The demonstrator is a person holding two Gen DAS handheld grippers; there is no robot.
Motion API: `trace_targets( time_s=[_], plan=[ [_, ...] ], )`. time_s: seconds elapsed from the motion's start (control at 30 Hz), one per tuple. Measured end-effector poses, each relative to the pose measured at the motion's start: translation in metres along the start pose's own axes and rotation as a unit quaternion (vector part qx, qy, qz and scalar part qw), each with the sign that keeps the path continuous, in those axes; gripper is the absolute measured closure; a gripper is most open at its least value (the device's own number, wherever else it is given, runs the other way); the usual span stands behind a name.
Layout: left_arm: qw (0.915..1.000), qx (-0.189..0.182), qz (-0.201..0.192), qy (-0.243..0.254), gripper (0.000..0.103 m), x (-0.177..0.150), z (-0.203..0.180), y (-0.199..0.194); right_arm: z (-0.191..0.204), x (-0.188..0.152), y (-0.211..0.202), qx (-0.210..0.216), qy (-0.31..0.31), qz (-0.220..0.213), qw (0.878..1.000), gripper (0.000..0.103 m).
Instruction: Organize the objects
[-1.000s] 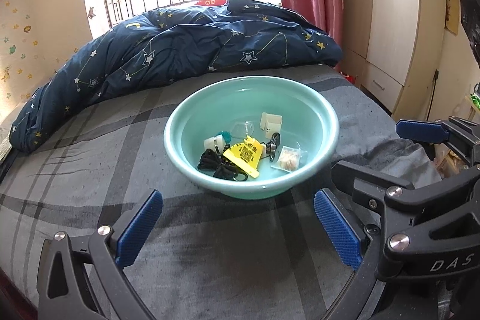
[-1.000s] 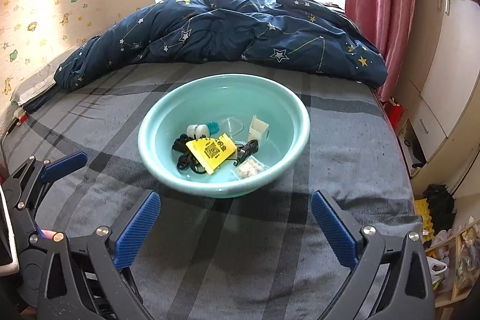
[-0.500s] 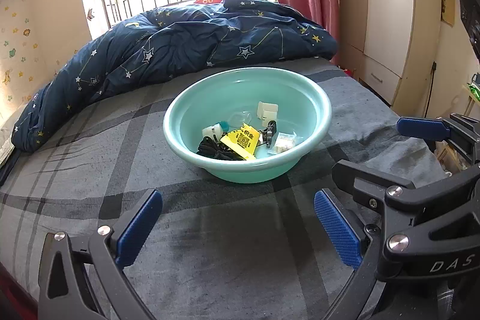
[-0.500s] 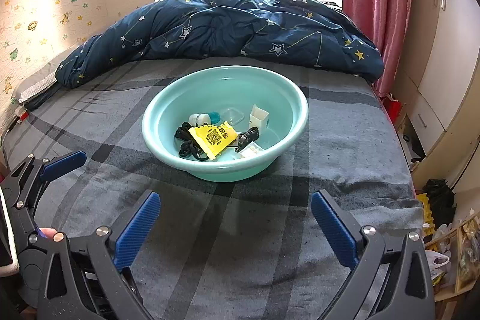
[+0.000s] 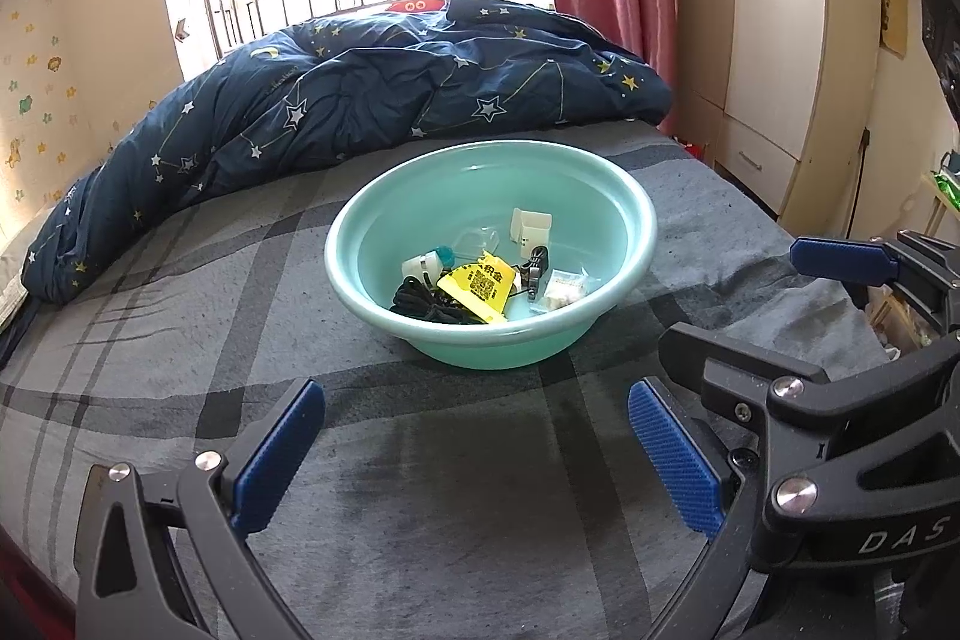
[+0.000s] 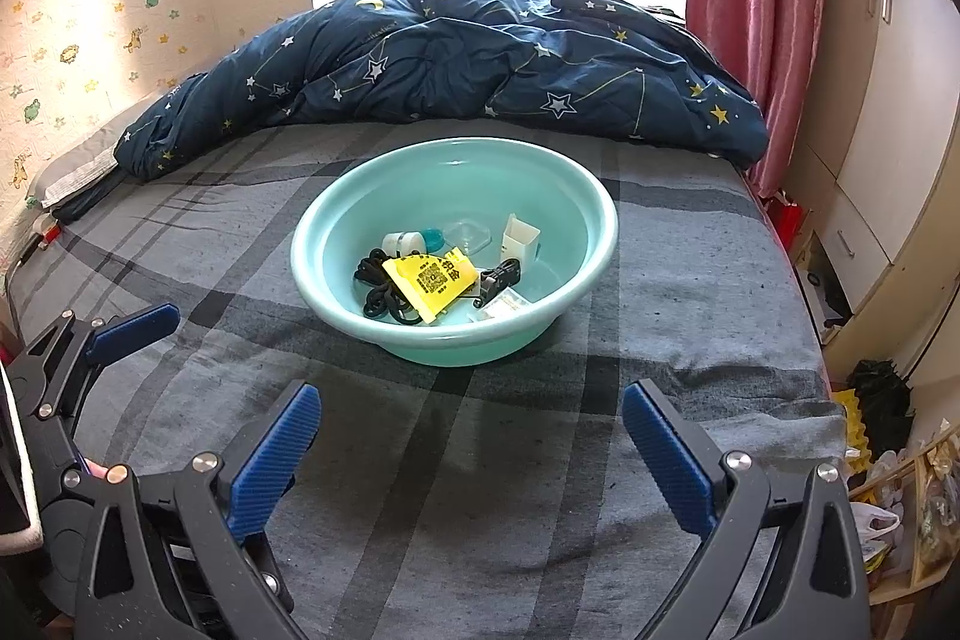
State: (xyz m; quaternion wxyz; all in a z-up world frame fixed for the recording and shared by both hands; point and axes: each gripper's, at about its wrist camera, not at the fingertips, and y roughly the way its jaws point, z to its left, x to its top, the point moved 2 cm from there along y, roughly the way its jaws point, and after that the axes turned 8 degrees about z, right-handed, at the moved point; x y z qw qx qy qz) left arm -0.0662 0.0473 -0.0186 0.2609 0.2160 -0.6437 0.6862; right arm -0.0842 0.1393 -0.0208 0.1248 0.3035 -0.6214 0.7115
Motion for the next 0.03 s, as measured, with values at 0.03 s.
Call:
trace_targets(
  time_s=[0.03],
  plan=[
    [1.0000,-0.002,0.001,0.000,0.000,-0.0002,0.0004,0.0009,0.0001,-0.0004,-0.0003,-0.001,0.000,0.000,1.000,0.000]
  ],
)
